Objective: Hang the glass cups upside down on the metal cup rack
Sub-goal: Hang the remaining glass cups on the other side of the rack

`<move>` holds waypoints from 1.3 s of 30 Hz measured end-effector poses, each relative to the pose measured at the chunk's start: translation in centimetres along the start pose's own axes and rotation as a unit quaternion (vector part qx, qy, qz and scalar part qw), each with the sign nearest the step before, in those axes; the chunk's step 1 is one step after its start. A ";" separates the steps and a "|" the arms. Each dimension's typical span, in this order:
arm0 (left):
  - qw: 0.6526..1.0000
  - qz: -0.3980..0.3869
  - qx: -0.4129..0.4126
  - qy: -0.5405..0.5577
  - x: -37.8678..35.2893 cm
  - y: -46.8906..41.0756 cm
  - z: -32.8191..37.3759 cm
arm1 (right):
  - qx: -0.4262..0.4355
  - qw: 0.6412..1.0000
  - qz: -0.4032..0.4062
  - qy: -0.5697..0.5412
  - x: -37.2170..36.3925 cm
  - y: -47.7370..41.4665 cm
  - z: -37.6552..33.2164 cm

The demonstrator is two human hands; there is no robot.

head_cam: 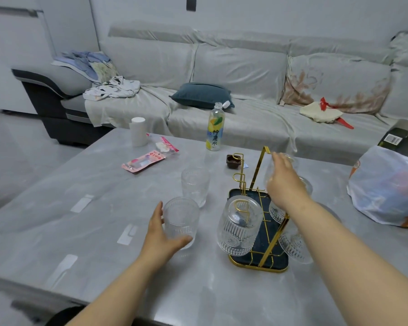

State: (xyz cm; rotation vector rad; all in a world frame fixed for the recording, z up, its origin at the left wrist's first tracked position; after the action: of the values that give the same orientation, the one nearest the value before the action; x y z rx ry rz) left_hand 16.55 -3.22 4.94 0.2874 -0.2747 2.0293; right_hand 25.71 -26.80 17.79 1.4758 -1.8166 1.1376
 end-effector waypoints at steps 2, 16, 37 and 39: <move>1.000 -0.005 0.014 0.021 -1.0 -0.2 -0.6 | 0.000 1.000 0.005 0.012 0.0 -0.1 -0.1; 0.996 0.072 0.008 0.055 0.6 -0.8 0.2 | 0.002 1.000 0.013 0.006 0.0 -0.2 0.0; 0.567 -0.154 -0.489 -0.645 -6.1 -5.3 18.4 | -0.005 0.999 0.001 -0.035 -0.1 -0.2 0.4; 0.539 -0.158 -0.506 -0.655 -7.2 -5.2 18.9 | -0.007 0.999 0.000 -0.043 -0.2 -0.2 0.4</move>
State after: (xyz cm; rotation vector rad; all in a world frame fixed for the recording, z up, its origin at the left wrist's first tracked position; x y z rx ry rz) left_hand 26.03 -12.81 20.85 0.9539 -2.0396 0.6020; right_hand 26.03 -27.08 17.52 1.5377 -1.8785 1.0751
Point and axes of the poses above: each hand's wrist, its own y-axis away from the middle knuckle, its own x-axis out of the back of the hand, z = x × y, the point moved 7 cm from there along -y, towards the middle knuckle, and after that the axes turned 10 degrees about z, right-handed, at the moved point
